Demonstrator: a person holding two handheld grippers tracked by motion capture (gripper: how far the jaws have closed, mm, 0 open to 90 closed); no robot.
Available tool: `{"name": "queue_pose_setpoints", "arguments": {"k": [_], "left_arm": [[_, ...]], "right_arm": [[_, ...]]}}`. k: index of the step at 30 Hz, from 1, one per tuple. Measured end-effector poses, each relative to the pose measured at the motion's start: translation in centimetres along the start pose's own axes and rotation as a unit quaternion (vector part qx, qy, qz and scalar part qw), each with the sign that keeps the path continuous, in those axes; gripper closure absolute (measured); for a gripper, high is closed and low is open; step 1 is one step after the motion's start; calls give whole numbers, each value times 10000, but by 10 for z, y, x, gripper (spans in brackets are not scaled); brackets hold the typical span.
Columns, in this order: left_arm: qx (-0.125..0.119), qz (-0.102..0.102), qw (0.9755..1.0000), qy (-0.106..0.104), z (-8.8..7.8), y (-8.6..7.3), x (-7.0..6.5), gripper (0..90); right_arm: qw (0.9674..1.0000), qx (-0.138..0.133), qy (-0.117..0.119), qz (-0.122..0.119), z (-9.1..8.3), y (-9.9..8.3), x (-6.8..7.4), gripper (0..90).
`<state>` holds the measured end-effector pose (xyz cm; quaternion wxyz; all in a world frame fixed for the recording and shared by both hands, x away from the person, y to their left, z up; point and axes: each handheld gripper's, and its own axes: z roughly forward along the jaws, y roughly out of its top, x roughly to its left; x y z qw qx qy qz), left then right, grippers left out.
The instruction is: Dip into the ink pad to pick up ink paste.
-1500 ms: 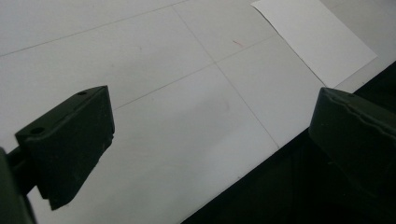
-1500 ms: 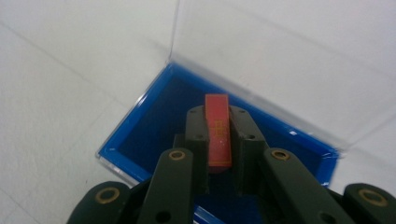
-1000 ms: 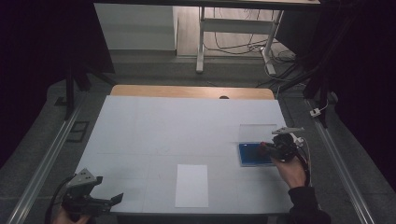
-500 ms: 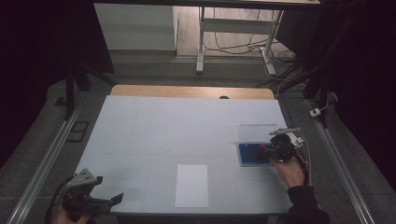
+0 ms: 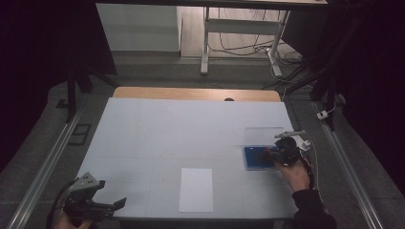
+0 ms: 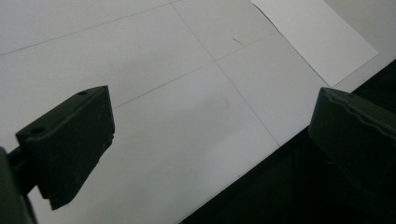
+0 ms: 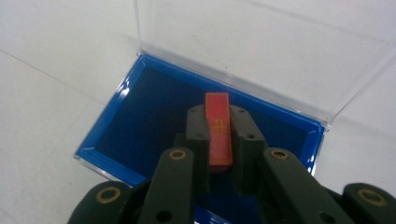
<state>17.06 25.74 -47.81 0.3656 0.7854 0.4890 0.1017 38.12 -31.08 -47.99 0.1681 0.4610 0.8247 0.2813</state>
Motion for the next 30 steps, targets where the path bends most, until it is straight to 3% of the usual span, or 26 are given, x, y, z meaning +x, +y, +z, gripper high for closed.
{"name": "queue_pose_setpoints", "arguments": {"k": [3,5,7,11,13,15,17,18,19,22,23,27,30], "left_arm": [[1,9,10000,9,0,0,0,7],[6,3,10000,0,0,0,0,7],[7,6,10000,-4,0,0,0,7],[10,3,10000,-5,0,0,0,8],[16,6,10000,-12,1,0,0,8],[23,-4,10000,-12,1,1,0,8],[29,0,10000,-13,1,1,0,8],[30,-1,10000,-17,1,1,0,8],[30,2,10000,-17,1,1,0,8],[26,-4,10000,-19,1,1,0,8],[30,-7,10000,-25,1,1,0,8],[46,8,10000,-19,2,1,0,8],[33,7,10000,-30,1,1,0,8]], "right_arm": [[9991,75,-245,-329,1,2,9,807],[9987,86,-293,-399,1,2,11,807],[9992,38,-226,-331,1,1,9,808],[9996,-108,192,151,1,-4,-6,808],[9992,-148,281,240,1,-5,-9,808],[9999,-88,121,12,1,-3,-3,808],[9990,18,-187,-416,2,0,7,808],[9987,35,-210,-464,2,1,9,808],[9989,17,-185,-429,2,0,8,808],[9994,-180,261,101,2,-5,-8,808],[9991,-215,317,179,2,-6,-10,808],[9997,-89,2,-232,2,-3,1,808],[9998,-141,71,-119,2,-4,-2,807]]}}
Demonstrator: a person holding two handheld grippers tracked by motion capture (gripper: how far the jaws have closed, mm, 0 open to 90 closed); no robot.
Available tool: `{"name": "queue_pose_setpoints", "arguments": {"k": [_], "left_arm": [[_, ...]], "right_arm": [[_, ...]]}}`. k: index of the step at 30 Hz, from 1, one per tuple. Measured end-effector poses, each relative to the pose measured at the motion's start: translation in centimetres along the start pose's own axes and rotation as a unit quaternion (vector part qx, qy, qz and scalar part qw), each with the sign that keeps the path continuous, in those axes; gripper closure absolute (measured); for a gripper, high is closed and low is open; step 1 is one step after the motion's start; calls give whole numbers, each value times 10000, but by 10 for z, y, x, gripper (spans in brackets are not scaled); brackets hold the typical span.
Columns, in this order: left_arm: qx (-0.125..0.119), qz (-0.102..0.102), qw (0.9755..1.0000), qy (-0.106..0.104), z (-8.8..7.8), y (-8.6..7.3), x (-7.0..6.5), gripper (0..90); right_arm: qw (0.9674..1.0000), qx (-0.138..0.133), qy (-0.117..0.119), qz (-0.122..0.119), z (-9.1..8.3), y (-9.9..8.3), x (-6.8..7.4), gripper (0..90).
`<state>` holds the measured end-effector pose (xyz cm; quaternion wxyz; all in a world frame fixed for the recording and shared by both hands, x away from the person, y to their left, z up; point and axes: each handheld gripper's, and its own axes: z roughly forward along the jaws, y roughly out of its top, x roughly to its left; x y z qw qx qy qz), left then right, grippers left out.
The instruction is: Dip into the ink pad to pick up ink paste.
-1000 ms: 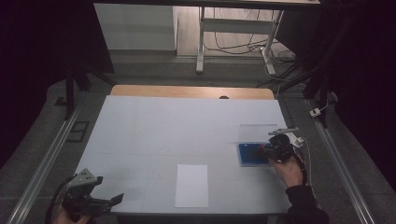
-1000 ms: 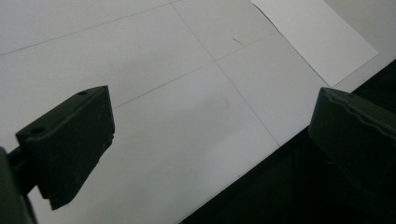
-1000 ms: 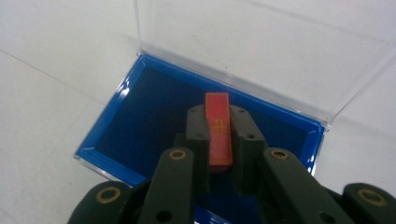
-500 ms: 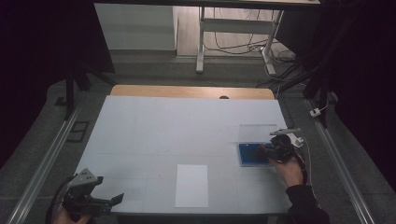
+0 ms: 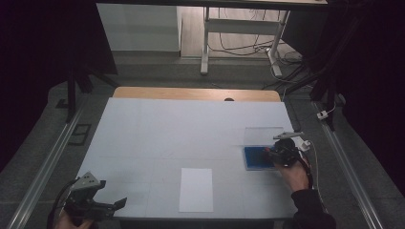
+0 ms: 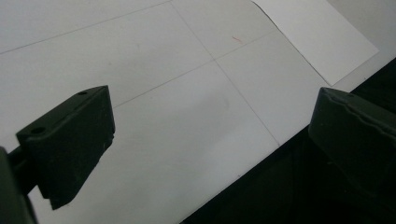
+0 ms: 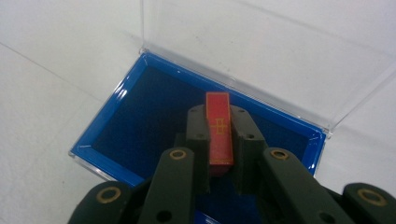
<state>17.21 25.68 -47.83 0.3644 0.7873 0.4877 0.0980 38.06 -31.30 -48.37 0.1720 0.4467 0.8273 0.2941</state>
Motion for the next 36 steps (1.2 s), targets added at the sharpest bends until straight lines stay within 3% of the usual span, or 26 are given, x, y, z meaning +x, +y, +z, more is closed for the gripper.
{"name": "queue_pose_setpoints", "arguments": {"k": [4,11,16,23,27,36], "left_arm": [[0,-19,10000,-1,0,0,0,8],[-8,-28,10000,-4,0,0,1,8],[-9,-19,10000,-13,0,0,1,8],[-19,-21,10000,-11,-1,-1,1,8],[-24,-16,10000,-12,-1,-1,0,7],[-30,-14,10000,-15,-1,-1,1,8]], "right_arm": [[9999,4,52,110,-1,1,-2,804],[10000,16,-57,29,-4,3,1,802],[9998,-175,-57,82,-10,5,3,801],[9993,-306,177,102,-17,5,6,800],[9981,-431,388,229,-20,5,8,799],[9970,-499,596,-31,-27,8,23,799]]}}
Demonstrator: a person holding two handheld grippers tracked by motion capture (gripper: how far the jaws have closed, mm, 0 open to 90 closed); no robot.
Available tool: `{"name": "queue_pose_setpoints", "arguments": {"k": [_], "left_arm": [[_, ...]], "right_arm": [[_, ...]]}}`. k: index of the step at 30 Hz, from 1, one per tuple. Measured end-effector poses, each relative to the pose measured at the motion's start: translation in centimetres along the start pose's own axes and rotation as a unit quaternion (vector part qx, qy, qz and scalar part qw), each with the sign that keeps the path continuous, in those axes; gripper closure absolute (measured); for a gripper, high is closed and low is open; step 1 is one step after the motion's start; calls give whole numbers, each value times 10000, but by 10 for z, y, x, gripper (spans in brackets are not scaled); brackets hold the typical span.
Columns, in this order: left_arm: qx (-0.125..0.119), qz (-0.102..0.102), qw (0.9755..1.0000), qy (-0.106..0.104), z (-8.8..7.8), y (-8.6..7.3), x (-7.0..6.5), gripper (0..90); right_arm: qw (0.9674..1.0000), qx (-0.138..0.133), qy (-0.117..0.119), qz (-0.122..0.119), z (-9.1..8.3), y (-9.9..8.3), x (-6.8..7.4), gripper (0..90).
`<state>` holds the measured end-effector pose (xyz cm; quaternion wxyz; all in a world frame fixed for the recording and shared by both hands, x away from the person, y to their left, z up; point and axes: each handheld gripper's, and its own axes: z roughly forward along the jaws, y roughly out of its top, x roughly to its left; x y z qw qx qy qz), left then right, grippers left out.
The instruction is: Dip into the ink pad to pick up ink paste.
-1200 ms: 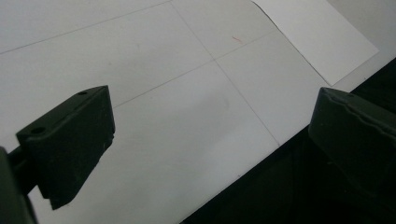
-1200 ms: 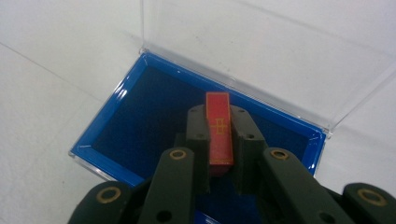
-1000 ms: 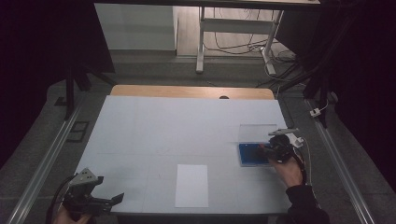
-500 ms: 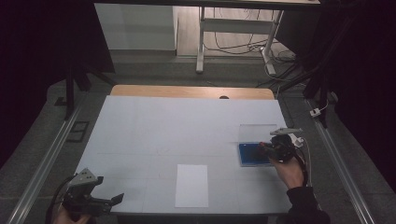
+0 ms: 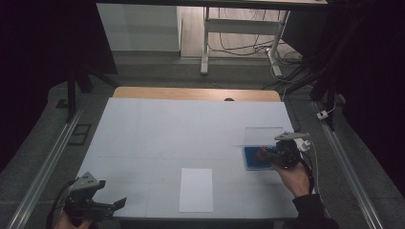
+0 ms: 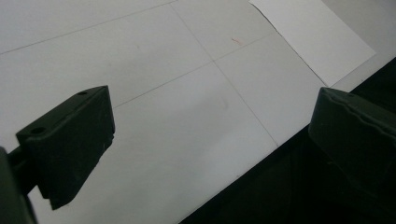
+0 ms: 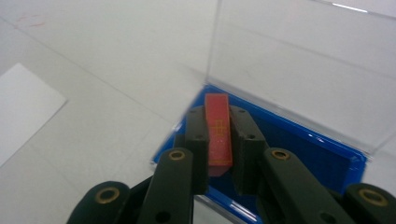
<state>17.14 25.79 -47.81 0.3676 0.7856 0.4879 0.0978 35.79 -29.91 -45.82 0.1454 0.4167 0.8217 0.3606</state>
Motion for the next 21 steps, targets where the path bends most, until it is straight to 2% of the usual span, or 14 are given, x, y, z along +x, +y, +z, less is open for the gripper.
{"name": "queue_pose_setpoints", "arguments": {"k": [8,21], "left_arm": [[-2,4,10000,-3,0,0,0,8],[-3,14,10000,-12,0,0,0,8]], "right_arm": [[9995,-85,218,-207,-3,5,16,799],[9974,-185,608,-335,-3,11,41,798]]}}
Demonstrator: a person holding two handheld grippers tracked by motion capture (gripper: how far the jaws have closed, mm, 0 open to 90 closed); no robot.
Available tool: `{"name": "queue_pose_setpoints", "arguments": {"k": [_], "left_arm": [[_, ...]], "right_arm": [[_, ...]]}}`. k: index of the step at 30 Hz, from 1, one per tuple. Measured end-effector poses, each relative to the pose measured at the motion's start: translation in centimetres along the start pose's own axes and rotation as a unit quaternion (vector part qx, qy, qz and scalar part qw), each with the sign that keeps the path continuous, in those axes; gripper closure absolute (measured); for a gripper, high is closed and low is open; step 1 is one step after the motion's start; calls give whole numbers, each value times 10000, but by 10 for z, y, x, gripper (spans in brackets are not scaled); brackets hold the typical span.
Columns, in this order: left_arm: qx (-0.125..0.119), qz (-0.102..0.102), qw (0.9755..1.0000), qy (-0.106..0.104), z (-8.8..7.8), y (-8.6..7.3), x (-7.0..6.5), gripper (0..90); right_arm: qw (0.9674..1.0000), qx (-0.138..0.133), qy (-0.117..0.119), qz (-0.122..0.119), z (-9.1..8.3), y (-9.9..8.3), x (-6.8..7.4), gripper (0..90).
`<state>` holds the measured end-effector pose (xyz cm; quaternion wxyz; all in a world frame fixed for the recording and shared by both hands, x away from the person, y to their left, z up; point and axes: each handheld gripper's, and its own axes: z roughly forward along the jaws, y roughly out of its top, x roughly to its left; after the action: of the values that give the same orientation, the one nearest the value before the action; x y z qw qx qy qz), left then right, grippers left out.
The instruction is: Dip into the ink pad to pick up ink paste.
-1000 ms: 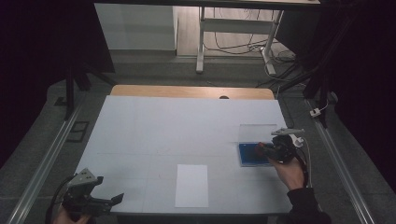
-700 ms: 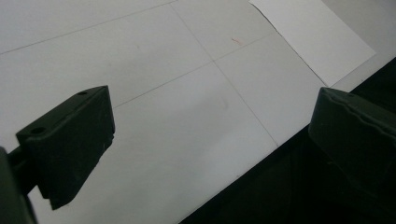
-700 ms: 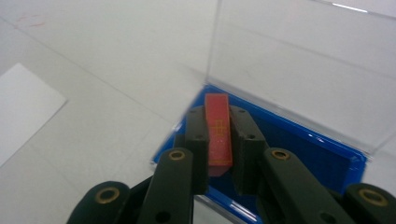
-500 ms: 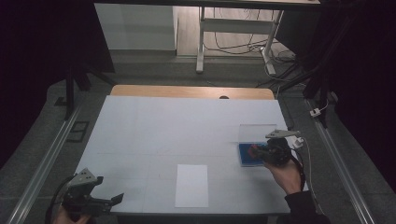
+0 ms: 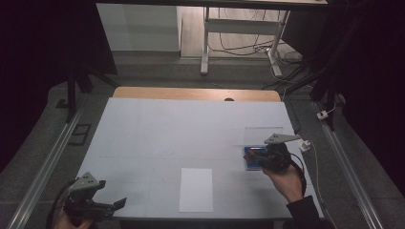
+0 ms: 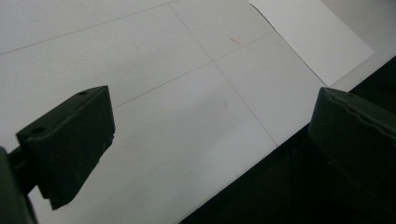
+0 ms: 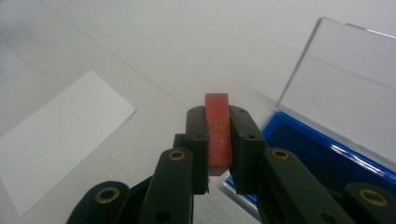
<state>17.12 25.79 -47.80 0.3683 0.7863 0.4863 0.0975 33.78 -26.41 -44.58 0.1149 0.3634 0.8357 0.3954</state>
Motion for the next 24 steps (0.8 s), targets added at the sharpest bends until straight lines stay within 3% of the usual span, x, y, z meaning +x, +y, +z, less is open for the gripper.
{"name": "queue_pose_setpoints", "arguments": {"k": [12,24], "left_arm": [[-3,-14,10000,-6,0,0,0,8],[-4,-18,10000,-12,0,0,0,8]], "right_arm": [[9991,3,370,-216,7,7,26,799],[9961,61,739,-479,17,13,54,799]]}}
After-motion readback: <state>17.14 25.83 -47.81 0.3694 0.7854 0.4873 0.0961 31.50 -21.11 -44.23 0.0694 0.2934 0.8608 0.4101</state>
